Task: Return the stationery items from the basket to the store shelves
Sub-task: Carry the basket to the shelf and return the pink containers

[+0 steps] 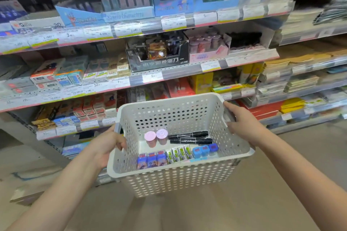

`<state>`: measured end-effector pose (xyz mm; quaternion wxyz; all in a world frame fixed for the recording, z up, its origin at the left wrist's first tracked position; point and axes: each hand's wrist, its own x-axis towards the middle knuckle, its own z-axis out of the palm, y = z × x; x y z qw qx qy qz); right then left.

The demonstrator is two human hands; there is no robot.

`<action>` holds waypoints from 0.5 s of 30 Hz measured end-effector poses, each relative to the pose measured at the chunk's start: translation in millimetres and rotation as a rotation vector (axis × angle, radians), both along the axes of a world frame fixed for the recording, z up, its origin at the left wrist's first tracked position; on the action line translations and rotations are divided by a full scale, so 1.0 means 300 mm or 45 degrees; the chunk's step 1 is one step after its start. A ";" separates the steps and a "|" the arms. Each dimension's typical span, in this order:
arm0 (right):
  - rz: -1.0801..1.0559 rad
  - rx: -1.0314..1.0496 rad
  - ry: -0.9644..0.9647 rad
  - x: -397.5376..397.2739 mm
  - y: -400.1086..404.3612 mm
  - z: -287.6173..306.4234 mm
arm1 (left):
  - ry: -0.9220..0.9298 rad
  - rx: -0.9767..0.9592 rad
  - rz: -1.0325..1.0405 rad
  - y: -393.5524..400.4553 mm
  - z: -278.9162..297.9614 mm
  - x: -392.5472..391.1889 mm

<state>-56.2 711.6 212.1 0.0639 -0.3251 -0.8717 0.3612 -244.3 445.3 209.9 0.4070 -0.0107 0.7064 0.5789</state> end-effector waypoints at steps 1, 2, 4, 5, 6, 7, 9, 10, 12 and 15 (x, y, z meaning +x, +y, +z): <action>0.011 0.004 -0.008 0.015 0.035 0.000 | -0.013 0.008 0.003 0.034 0.000 0.025; 0.018 0.003 -0.014 0.031 0.070 0.001 | -0.028 0.012 -0.001 0.066 0.000 0.047; 0.020 -0.006 -0.021 0.054 0.134 0.005 | -0.062 0.001 -0.026 0.128 0.004 0.083; 0.020 -0.011 -0.024 0.063 0.163 0.008 | -0.073 -0.002 -0.034 0.155 0.004 0.095; 0.022 -0.011 -0.024 0.069 0.191 0.009 | -0.071 -0.008 -0.038 0.183 0.004 0.106; 0.018 -0.011 -0.024 0.073 0.220 0.010 | -0.063 -0.006 -0.037 0.212 0.005 0.113; 0.006 -0.021 -0.024 0.078 0.275 0.007 | -0.039 0.014 -0.031 0.267 0.008 0.120; -0.001 -0.024 -0.022 0.078 0.301 0.003 | -0.028 0.019 -0.027 0.292 0.009 0.119; -0.032 -0.041 -0.017 0.075 0.355 0.001 | -0.034 0.044 -0.028 0.345 0.006 0.102; -0.056 -0.056 -0.002 0.061 0.421 -0.003 | -0.032 0.078 -0.042 0.404 0.004 0.076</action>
